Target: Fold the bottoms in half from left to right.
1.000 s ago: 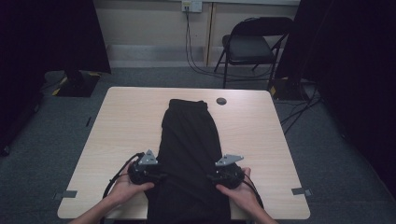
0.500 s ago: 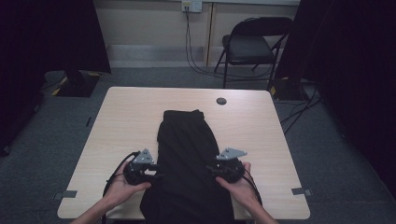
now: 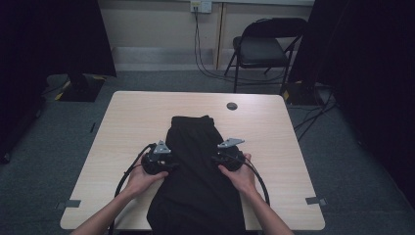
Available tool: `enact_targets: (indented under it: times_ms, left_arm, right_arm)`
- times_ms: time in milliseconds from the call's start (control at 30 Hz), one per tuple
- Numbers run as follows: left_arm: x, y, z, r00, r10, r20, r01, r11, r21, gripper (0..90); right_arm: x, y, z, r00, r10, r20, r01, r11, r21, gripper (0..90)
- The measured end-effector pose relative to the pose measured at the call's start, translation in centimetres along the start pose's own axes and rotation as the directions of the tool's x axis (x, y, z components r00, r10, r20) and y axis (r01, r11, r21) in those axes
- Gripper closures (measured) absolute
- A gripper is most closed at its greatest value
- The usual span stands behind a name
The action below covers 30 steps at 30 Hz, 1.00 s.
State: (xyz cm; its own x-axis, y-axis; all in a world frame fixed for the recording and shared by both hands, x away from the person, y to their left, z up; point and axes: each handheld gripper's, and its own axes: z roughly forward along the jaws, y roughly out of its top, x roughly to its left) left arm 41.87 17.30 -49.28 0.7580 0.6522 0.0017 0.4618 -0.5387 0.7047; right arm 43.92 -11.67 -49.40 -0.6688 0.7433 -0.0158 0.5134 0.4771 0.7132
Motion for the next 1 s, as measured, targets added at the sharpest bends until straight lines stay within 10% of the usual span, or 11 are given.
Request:
enact_targets:
  times_ms: [333,533,700,1000]
  left_arm:
    - [-4.3,-1.5,-1.6,0.9864,0.087,0.139,-0.089,0.9961,0.003,49.8]
    - [-5.7,-2.0,-3.3,0.9765,0.072,0.203,-0.083,0.9954,0.048,53.3]
    - [-3.4,-0.5,-4.0,0.9894,0.022,0.144,-0.016,0.9988,-0.045,54.0]
    - [1.2,1.3,-1.2,0.9953,-0.094,-0.025,0.091,0.9919,-0.088,45.8]
  right_arm:
    - [2.0,-4.7,-5.3,0.9979,-0.021,-0.061,0.024,0.999,0.035,61.2]
    - [3.7,-5.5,-7.7,0.9946,-0.076,-0.07,0.079,0.996,0.045,56.5]
    - [0.7,-2.1,-7.4,0.9998,0.006,-0.022,-0.009,0.991,-0.131,51.9]
    - [-2.4,1.0,-0.7,0.9977,0.065,-0.016,-0.066,0.997,-0.037,47.7]
